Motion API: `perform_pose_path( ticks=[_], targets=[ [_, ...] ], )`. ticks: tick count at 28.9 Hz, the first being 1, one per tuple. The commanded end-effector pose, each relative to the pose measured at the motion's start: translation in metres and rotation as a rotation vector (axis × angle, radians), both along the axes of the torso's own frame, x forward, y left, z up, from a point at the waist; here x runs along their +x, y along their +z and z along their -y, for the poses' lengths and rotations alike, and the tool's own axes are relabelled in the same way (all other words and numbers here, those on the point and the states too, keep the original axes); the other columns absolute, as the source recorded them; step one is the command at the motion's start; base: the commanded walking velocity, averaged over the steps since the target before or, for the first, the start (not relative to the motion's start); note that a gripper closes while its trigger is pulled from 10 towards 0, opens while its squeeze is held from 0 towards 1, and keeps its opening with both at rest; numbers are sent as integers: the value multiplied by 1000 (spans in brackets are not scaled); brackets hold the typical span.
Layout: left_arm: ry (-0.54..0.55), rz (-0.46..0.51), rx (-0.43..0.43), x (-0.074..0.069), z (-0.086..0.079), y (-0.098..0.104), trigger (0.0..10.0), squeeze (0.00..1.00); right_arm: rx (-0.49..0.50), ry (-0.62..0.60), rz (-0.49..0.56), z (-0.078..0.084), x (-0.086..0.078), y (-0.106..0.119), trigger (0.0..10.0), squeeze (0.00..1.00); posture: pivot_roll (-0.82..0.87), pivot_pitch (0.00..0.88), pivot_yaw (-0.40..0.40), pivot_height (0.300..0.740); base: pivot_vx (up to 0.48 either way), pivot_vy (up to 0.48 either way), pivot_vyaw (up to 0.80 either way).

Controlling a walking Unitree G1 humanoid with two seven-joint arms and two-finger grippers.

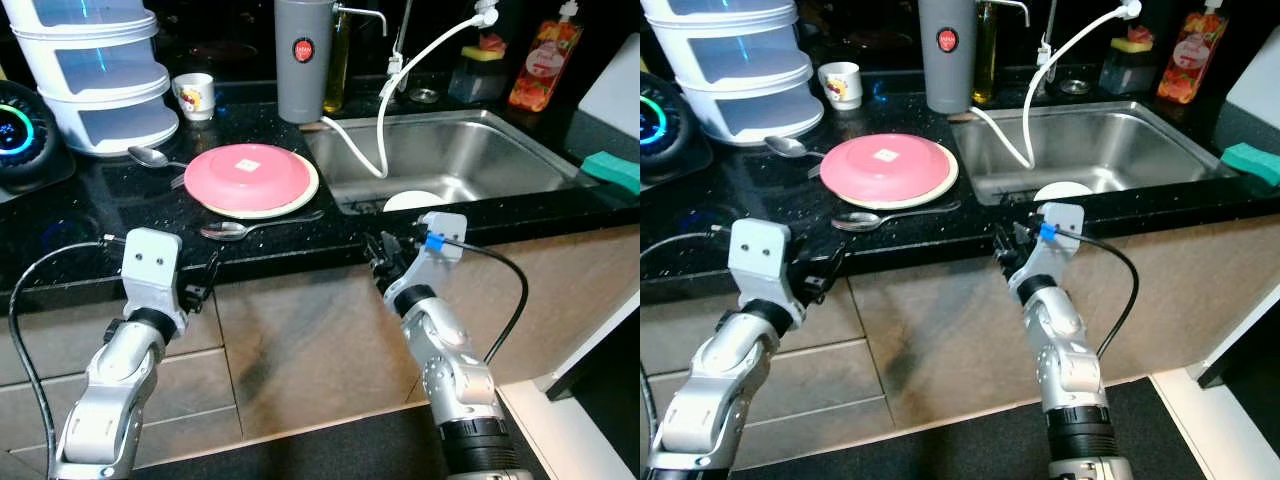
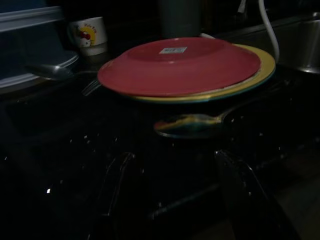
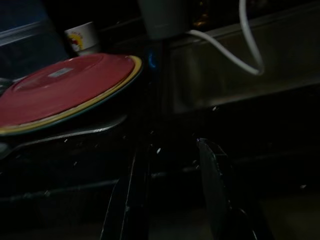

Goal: Kitchen organization

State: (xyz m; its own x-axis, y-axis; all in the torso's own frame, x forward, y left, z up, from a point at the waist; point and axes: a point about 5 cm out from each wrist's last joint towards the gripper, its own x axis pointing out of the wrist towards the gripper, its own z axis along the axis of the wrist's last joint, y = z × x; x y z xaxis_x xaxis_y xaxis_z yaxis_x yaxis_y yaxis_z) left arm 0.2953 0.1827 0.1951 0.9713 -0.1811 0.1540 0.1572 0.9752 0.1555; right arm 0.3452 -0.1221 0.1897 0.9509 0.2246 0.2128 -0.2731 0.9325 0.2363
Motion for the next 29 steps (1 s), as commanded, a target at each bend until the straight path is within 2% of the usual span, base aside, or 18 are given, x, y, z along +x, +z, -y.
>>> perform_pose_path(
  ticks=[1,22,29],
  targets=[
    [-1,-2,12,-3,-1,0,10000,0,1,10,-11,-2,-1,-2,10000,0,62,61,1,740,334,0,0],
    [-14,-6,32,-4,1,0,10000,0,5,12,-23,-2,-1,-4,10000,0,62,72,1,740,328,0,0],
    [-21,16,32,-4,6,6,10000,0,15,12,-14,-1,0,-1,10000,0,68,74,-5,740,314,0,0]
  ],
)
